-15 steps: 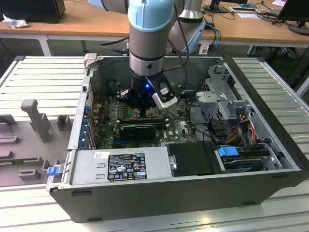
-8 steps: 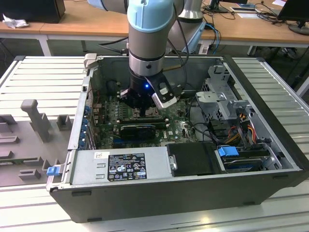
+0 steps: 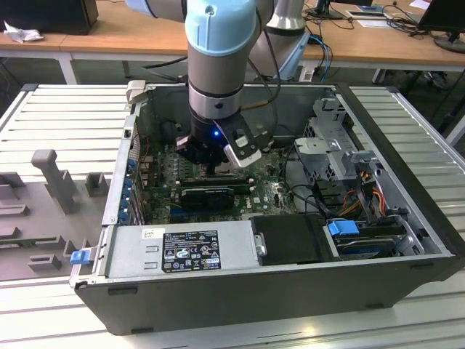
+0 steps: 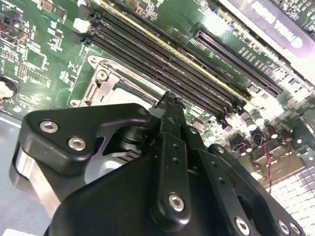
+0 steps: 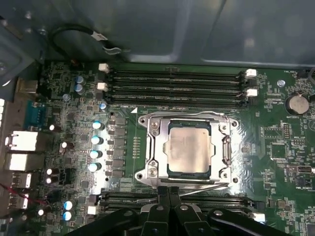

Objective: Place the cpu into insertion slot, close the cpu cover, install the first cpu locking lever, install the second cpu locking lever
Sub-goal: 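Install the second cpu locking lever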

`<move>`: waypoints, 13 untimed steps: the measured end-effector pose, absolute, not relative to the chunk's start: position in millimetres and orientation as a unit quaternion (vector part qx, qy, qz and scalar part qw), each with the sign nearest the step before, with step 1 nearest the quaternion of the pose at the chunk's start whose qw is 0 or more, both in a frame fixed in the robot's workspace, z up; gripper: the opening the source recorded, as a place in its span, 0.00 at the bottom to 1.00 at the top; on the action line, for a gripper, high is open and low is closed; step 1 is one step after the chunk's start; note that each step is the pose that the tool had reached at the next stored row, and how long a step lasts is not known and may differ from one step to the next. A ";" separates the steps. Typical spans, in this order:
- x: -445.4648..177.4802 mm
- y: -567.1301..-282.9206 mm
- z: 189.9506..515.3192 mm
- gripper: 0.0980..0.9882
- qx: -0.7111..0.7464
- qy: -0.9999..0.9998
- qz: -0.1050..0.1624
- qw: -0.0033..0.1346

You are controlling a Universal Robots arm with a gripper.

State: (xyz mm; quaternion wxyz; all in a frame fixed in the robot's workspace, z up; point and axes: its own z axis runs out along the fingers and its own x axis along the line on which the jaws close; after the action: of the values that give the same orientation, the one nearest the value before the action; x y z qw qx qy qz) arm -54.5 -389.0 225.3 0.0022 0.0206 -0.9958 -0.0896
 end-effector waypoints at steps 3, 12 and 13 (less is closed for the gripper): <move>-59.9 -392.4 223.0 0.01 0.029 -0.994 -0.102 0.003; -66.6 -394.2 208.3 0.01 0.039 -0.993 -0.113 0.004; -68.8 -396.2 207.5 0.01 0.039 -0.992 -0.119 0.003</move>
State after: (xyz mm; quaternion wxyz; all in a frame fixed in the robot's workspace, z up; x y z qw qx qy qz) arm -68.8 -396.2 207.5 0.0031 0.0394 -0.9921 -0.1194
